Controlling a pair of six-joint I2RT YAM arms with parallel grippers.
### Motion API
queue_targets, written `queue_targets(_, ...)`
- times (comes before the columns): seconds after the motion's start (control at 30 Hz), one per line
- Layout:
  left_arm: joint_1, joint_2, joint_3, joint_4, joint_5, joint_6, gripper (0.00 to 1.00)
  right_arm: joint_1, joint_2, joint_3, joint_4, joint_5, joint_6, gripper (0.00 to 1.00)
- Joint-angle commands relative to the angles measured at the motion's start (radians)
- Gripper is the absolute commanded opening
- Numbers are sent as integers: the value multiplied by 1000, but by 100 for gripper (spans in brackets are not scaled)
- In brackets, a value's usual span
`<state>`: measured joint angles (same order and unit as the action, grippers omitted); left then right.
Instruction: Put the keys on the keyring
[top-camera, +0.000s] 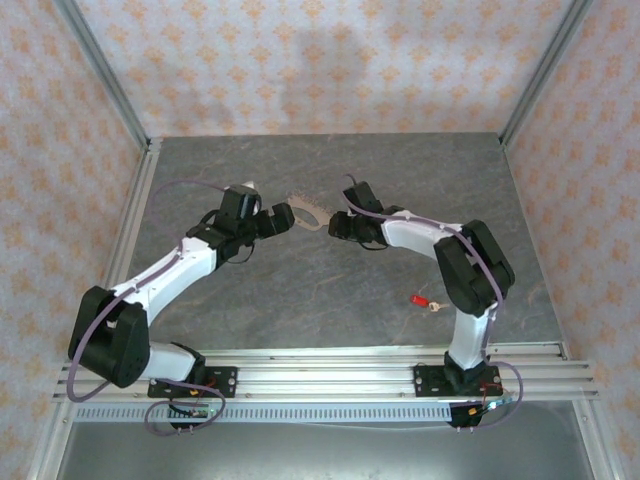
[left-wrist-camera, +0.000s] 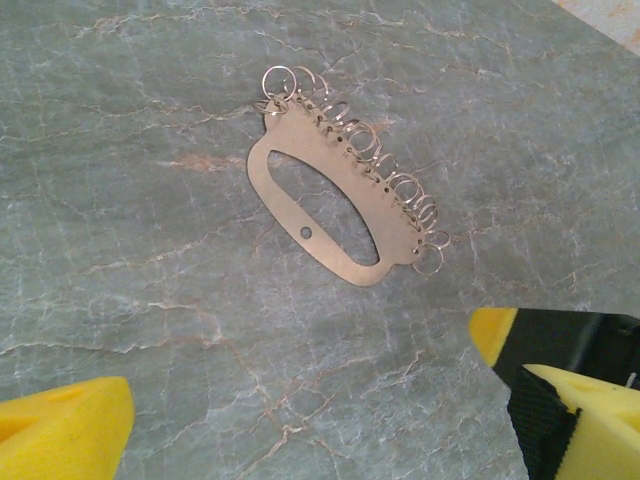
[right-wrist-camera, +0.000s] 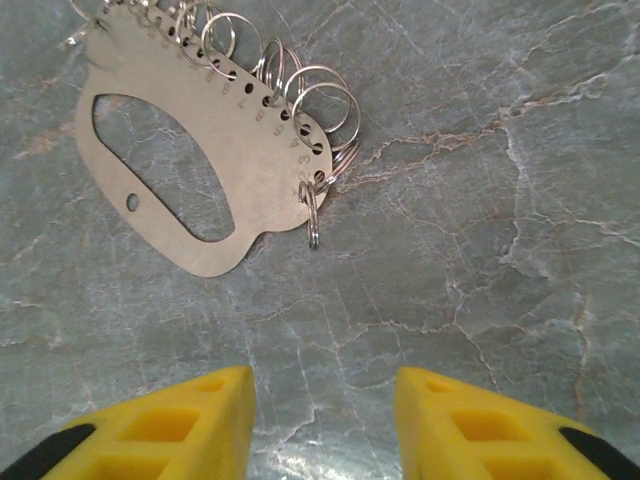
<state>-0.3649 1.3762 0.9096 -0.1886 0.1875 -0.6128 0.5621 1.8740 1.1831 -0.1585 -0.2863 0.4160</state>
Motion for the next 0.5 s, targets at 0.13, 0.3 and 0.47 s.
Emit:
queue_targets(0.13, -3, 54, 53, 47, 24, -17, 98, 1, 68, 81, -28, -1, 0, 36)
queue_targets(0.3, -3, 73, 71, 46, 36, -10, 98, 1, 109, 122, -33, 4, 3, 34)
queue_targets(0.47, -3, 76, 76, 50, 41, -5, 98, 0, 148, 169, -47, 7, 1, 31)
